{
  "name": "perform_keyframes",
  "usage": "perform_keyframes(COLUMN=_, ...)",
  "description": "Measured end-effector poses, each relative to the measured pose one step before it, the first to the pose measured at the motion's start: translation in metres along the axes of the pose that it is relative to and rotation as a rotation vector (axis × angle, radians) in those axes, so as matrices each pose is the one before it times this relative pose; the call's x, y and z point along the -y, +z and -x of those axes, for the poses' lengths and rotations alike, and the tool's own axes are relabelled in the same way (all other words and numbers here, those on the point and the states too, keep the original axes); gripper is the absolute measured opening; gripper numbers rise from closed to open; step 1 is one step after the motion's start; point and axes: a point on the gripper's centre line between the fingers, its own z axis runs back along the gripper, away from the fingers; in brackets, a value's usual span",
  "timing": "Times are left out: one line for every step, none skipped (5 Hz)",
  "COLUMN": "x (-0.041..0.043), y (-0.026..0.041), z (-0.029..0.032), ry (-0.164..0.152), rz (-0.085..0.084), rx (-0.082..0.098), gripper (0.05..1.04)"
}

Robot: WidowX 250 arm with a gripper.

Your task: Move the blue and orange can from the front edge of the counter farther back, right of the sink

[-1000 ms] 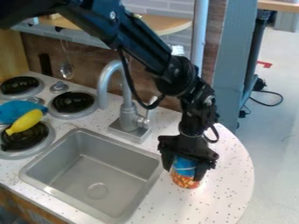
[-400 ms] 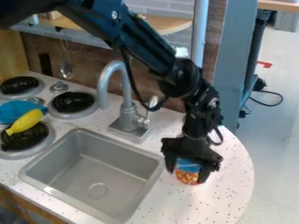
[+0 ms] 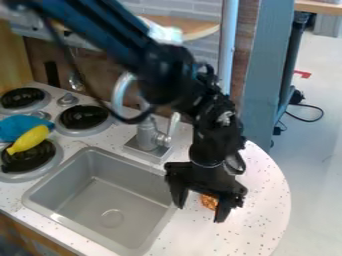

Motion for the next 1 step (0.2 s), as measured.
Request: perform_keyframes(x=-0.00799, y=0.03007, z=0.03214, ry=0.0026, rz=0.0291, rx=-0.0129, gripper=1.000)
